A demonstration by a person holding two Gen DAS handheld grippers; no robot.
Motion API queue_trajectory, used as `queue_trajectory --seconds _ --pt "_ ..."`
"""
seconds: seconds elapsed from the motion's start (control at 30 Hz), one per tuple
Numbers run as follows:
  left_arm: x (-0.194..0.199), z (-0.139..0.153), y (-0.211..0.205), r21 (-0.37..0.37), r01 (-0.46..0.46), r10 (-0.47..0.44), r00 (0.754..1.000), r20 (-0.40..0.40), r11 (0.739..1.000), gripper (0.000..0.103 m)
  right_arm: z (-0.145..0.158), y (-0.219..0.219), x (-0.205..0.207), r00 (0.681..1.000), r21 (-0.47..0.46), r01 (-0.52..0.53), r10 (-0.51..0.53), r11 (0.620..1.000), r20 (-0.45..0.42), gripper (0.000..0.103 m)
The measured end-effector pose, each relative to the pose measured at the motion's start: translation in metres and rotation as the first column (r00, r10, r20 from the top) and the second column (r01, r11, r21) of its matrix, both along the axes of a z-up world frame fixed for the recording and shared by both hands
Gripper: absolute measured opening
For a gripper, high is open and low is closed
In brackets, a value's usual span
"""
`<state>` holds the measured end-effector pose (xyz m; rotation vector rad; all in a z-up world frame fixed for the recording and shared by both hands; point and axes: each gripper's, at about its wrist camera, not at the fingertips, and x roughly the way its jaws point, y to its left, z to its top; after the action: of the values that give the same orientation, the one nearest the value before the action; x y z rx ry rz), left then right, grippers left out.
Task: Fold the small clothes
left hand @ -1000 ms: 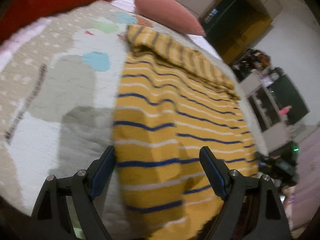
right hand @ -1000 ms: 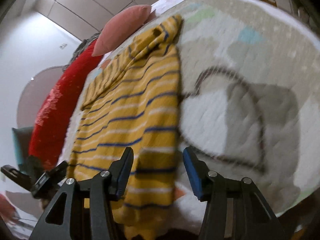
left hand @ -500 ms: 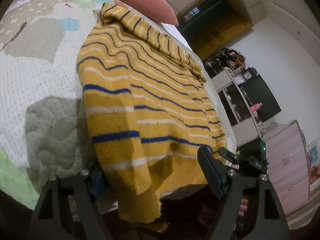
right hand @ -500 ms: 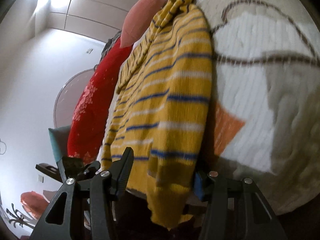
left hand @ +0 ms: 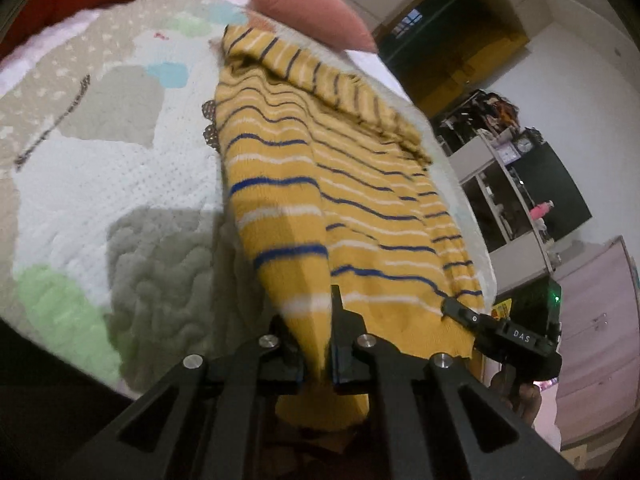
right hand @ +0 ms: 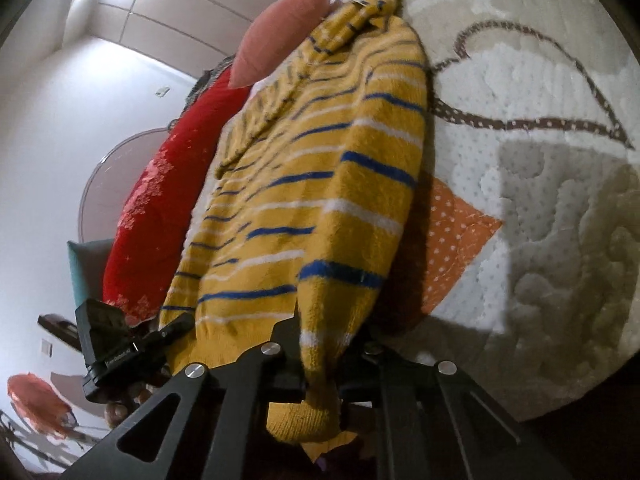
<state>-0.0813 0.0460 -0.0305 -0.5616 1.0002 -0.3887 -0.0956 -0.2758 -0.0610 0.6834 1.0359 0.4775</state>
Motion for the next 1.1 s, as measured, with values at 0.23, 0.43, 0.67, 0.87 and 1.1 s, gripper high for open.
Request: queue_trajectory --seconds 0.23,0.43,0.67,0.87,1.1 --pt "-0.041 0.01 0.012 0.024 0.006 -0.007 0.999 0.035 1.0 0.008 0.023 0.005 -0.052 0.995 -0.053 -0.092 0.094 0.994 0.025 0.01" --pt "-0.018 0.01 0.026 -0.018 -0.036 0.036 0.999 0.013 0.999 0.008 0.031 -0.002 -0.036 0.996 -0.057 -0.071 0.074 0.996 0.054 0.01" --pt "0.047 0.047 0.035 -0.07 -0.056 0.06 0.996 0.071 0.996 0.008 0.084 0.005 0.026 0.981 -0.055 -0.09 0.098 0.994 0.169 0.01" --pt "0.17 0.058 0.03 0.009 -0.053 0.052 0.995 0.086 0.999 0.008 0.097 0.015 0.125 0.977 -0.085 -0.04 0.057 0.996 0.203 0.01" --pt "0.302 0.02 0.028 0.052 -0.073 0.074 0.997 -0.012 0.996 0.009 0.063 0.006 0.244 0.995 -0.054 0.031 -0.025 0.998 0.102 0.012"
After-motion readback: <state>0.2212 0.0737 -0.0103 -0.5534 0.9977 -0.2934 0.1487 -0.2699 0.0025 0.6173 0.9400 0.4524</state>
